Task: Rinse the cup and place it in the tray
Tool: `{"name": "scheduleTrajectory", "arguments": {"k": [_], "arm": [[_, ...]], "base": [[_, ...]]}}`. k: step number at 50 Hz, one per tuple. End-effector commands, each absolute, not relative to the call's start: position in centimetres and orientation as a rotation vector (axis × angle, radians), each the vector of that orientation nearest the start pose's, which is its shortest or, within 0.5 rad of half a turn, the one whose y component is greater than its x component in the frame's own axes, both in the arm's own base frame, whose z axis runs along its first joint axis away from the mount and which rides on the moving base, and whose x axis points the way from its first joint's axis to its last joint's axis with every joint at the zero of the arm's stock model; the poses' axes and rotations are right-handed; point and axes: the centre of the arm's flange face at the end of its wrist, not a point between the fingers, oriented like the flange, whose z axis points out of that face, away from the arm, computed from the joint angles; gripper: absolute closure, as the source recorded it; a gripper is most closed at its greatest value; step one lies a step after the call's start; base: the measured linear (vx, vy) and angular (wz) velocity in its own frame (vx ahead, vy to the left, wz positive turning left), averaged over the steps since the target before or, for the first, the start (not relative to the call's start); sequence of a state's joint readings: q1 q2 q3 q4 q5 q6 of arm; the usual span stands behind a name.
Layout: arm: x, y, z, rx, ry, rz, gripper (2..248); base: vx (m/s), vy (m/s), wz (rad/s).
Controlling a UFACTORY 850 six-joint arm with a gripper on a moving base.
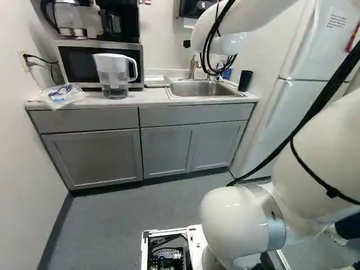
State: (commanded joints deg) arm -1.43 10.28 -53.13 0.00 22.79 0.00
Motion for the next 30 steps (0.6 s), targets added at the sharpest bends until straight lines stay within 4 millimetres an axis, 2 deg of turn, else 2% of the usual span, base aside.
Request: {"name": "scheduleTrajectory", "arguments": {"k": [11,30], "arm": [[46.81,-1.17,68.52,-2.306,0.029,-2.158,3],[46.81,-1.17,68.52,-2.306,0.029,-2.158,3]], "base": [[0.066,-0.008,-0.005],[0.088,-0.040,-0.004]]}}
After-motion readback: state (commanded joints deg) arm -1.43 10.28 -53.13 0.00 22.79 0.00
